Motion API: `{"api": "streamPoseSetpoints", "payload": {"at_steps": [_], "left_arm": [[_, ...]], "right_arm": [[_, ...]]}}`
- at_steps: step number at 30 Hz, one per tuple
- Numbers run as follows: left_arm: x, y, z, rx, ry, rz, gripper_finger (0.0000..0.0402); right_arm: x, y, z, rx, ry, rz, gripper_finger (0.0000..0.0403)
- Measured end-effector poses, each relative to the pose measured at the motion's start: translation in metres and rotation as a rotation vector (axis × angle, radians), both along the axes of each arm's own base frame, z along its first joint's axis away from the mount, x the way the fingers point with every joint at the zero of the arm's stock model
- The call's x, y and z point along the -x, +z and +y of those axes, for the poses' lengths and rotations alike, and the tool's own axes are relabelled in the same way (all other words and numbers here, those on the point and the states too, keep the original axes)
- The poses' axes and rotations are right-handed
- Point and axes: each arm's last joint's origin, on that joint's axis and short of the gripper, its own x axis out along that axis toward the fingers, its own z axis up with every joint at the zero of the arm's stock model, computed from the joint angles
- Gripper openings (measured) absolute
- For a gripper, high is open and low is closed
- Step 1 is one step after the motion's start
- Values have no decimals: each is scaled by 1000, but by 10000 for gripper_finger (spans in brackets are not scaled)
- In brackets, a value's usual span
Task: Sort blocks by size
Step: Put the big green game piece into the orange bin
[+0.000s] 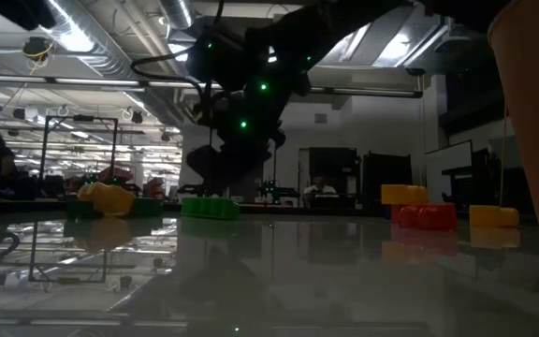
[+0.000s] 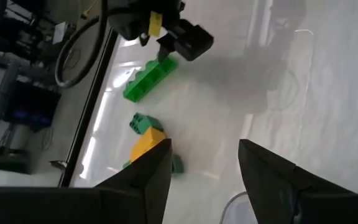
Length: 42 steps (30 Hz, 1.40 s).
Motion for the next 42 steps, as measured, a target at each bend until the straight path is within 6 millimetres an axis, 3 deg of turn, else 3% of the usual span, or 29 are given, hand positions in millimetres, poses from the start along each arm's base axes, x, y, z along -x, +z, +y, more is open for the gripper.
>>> {"api": "streamPoseSetpoints", "payload": {"at_steps": [7, 12, 20, 35, 42], "left_arm": [[3, -14, 4, -8, 47, -9, 170], [4, -24, 6, -7, 63, -14, 170], [4, -27, 5, 4, 62, -20, 170], [3, -27, 4, 12, 53, -22, 170], [3, -27, 4, 12, 54, -22, 170]], "right_arm": [[-4, -10, 2, -62, 45, -7, 218], [-5, -14, 0, -10, 11, -10, 218], [-3, -15, -16, -7, -25, 2, 209], [3, -17, -50, -70, -43, 39, 71], [3, -15, -52, -86, -31, 39, 7]]}}
